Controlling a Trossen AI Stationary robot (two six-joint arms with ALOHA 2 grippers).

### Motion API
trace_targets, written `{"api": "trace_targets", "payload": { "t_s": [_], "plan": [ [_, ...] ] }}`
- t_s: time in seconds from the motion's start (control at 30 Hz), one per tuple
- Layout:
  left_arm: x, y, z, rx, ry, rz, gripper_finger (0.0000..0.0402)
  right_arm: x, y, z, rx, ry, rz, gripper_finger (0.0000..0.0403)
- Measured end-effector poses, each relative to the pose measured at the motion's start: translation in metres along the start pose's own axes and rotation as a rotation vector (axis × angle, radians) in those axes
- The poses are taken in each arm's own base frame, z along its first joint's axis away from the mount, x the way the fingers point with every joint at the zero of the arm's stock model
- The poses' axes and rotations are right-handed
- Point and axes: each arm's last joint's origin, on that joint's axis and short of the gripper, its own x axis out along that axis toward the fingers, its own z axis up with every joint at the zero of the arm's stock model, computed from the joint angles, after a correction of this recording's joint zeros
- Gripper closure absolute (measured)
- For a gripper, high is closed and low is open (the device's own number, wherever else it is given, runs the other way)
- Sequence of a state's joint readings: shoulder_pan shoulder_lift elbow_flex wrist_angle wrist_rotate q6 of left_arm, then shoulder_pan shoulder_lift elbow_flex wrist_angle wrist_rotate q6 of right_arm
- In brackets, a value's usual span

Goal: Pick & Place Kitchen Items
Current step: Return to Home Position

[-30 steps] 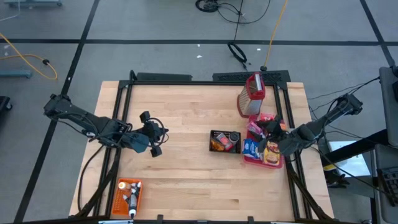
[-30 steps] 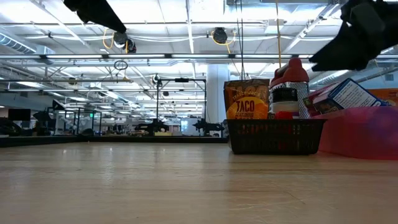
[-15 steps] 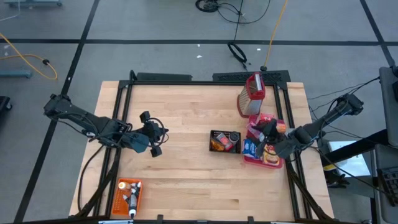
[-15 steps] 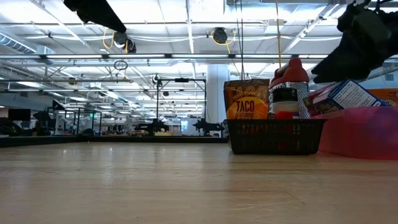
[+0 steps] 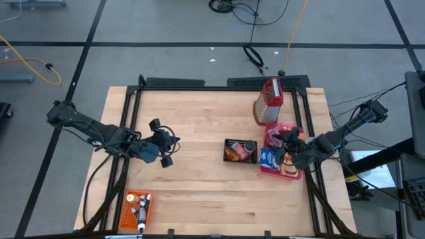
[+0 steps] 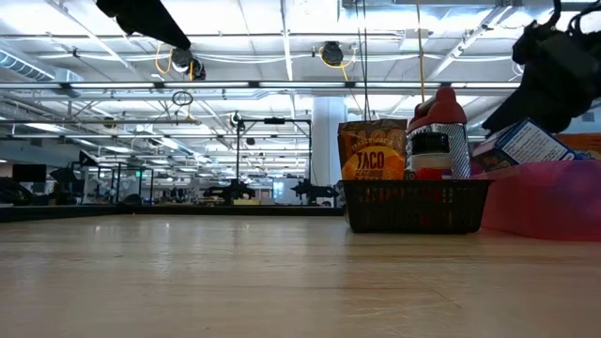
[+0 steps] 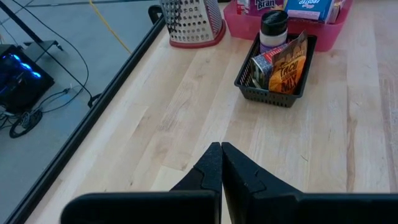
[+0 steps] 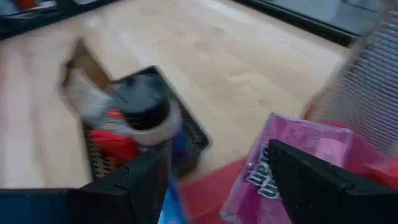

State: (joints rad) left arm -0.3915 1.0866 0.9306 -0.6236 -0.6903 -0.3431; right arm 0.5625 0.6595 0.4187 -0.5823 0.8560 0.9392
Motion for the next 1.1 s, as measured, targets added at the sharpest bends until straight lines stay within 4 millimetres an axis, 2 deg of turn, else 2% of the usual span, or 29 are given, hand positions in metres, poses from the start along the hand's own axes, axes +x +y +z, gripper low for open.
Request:
{"api": "trace_targets", "payload": {
  "t_s": [0.17, 0.63, 0.8, 0.9, 1.0, 1.1],
  "plan": [
    [0.0, 0.0, 0.0, 0.0, 0.0, 0.001, 0.0398, -0.003, 0.004, 0.007, -0.052, -0.045, 0.064, 0.0145],
    [-0.004, 0.007, 0.001, 0.009, -0.055, 0.114, 0.0398, -0.015, -0.006, 0.018, -0.161, -0.159, 0.077, 0.0145],
    [0.002, 0.012, -0.018, -0.016, -0.095, 0.11, 0.0398, -0.022, -0.009, 0.031, -0.226, -0.301, 0.024, 0.0145],
    [0.009, 0.016, -0.035, -0.06, -0.164, 0.073, 0.0398, -0.029, -0.003, 0.043, -0.262, -0.376, 0.111, 0.0145],
    [0.013, 0.022, -0.052, -0.083, -0.246, 0.002, 0.0398, -0.037, 0.003, 0.053, -0.333, -0.45, 0.277, 0.0145],
    [0.016, 0.027, -0.069, -0.087, -0.334, -0.086, 0.0398, -0.039, 0.004, 0.056, -0.367, -0.525, 0.295, 0.0145]
  ]
}}
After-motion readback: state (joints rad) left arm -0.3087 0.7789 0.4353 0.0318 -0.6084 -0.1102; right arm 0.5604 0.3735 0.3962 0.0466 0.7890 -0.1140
